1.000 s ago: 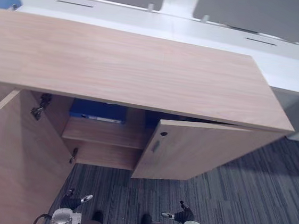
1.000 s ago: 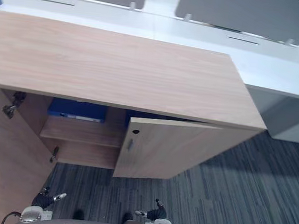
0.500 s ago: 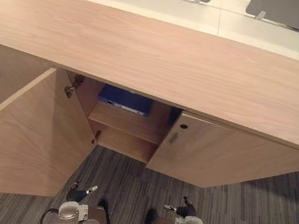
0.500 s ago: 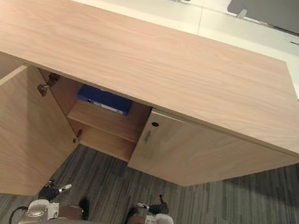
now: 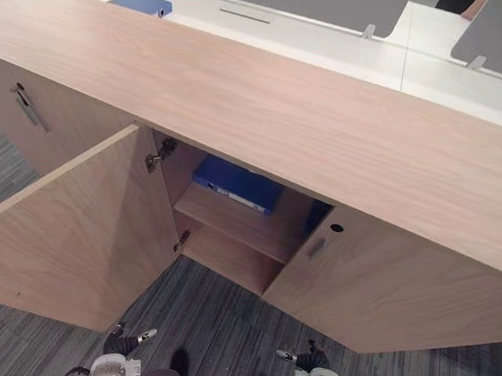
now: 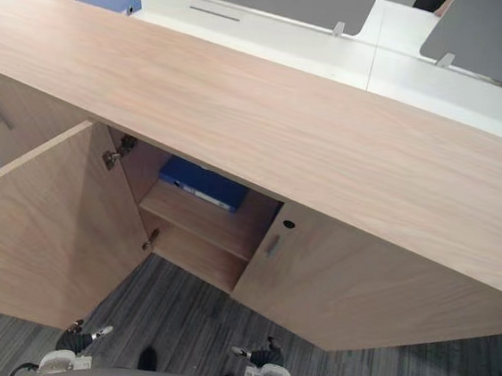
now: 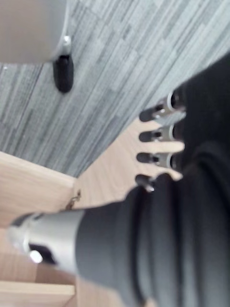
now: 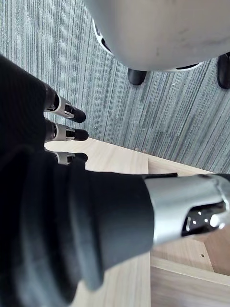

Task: Walk over to the cabinet, pick up the folder, carry it to the office cabinet, place the folder inside the office cabinet, then close the office cabinet door

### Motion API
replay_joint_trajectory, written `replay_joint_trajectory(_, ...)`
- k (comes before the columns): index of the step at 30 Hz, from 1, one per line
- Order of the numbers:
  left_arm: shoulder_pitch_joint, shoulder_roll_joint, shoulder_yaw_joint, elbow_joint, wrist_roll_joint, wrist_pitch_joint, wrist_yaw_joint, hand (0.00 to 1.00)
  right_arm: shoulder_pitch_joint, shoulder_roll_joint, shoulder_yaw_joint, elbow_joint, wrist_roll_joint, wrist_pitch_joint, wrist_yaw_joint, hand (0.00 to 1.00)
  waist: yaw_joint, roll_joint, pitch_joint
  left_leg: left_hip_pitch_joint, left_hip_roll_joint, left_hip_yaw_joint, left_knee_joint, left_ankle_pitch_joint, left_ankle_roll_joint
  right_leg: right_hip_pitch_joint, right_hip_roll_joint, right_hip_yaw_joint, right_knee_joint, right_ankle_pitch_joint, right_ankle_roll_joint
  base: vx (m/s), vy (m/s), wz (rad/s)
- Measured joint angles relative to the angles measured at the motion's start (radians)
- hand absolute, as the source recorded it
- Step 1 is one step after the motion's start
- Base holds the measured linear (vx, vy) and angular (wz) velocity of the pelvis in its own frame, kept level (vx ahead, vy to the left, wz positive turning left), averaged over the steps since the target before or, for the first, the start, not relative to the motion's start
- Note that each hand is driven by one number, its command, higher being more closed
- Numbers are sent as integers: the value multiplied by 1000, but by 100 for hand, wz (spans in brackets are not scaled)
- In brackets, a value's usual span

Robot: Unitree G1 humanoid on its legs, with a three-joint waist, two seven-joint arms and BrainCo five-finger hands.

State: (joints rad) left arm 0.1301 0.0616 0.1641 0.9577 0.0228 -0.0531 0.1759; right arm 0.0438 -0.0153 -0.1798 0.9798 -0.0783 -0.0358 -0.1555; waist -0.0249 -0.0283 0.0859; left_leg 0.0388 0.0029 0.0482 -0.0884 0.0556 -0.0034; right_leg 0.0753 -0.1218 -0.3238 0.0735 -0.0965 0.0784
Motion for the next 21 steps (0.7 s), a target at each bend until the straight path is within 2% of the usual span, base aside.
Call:
replay_joint_trajectory(3,1,1,41,3,0,1,5,0,-13,-3,-3,20,1,1,0,0,-2,-7,3,-1,3,-21,0,3,-4,10,4,-18,-4,-3,-6,-59,-18,14)
replay_joint_trajectory(7,11,15,156,4,-11,2,35,0,-14,-13,-22,20,-6,1,0,0,14,-10,5,-2,4,-28,0,3,-4,13,5,-20,-13,-6,-9,-46,-4,5)
replay_joint_trajectory(14,19,105,346,-35,-97,2,64,0,-21,-30,-31,17,-6,2,0,0,23,-19,10,-8,-8,-64,0,-1,-4,34,1,-45,-26,-10,-2,25,-5,14)
replay_joint_trajectory(21,-4,255,354,-137,-99,-9,60,0,-30,-66,-24,9,-6,1,1,0,40,-28,17,-3,-11,-78,0,-10,-5,57,4,-40,-37,-9,-2,26,-8,12)
